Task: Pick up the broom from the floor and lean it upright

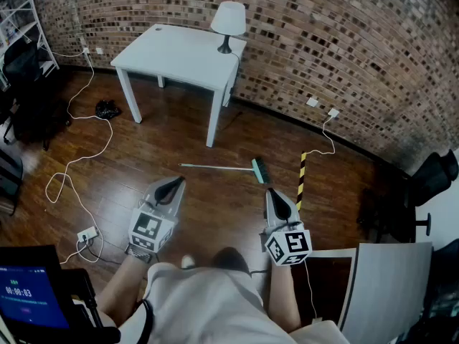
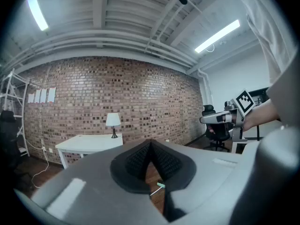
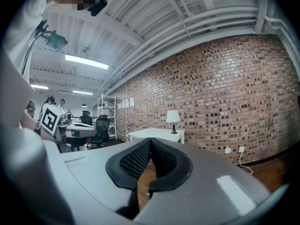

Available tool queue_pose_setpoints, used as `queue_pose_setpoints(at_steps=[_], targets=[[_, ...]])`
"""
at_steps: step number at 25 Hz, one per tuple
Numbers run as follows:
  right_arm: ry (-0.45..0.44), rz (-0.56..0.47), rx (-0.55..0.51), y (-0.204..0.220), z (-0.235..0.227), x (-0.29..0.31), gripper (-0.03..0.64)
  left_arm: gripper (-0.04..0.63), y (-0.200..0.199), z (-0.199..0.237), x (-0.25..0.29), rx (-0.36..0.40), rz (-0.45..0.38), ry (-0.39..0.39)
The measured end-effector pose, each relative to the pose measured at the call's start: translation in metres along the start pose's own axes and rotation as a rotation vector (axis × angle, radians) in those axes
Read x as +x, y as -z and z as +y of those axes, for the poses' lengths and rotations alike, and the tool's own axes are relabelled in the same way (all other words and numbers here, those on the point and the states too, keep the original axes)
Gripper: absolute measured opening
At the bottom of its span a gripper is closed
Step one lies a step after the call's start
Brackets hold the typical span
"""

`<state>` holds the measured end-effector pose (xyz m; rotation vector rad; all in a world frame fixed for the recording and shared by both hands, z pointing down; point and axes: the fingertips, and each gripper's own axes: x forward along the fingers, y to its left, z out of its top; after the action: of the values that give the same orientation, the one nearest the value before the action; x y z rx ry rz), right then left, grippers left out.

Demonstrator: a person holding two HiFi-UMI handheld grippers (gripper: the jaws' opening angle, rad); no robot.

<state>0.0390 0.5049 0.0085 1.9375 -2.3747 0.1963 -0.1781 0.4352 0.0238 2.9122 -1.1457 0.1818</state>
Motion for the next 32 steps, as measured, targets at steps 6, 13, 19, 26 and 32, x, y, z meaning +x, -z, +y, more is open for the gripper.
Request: queue_pose_setpoints(at_steps=[6,13,19,26,32], targets=[[0.016,0.019,0.035,0.014,-0.028,0.013,0.014,0.000,0.004,0.006,0.022,0.016,0.015,-0.006],[-0.014,-0.014,0.030,0.009,-0.096,0.091,0.014,0.000,0.017,0.035,0.099,0.016,0.051,-0.063],[-0.097,-0.008,0.020,-0.011,-0.177,0.174,0.014,0.000,0.000,0.057,0.205,0.012,0.056,-0.141],[-0.175,0.024,-0.060,-0.035,-0.248,0.239,0.014,0.000,-0.022,0.068,0.304,0.023,0.077,-0.202],[-0.211,0.031,-0.070,-0.039,-0.275,0.274,0.014,0.000,-0.023,0.072,0.345,0.010,0.090,-0.198]])
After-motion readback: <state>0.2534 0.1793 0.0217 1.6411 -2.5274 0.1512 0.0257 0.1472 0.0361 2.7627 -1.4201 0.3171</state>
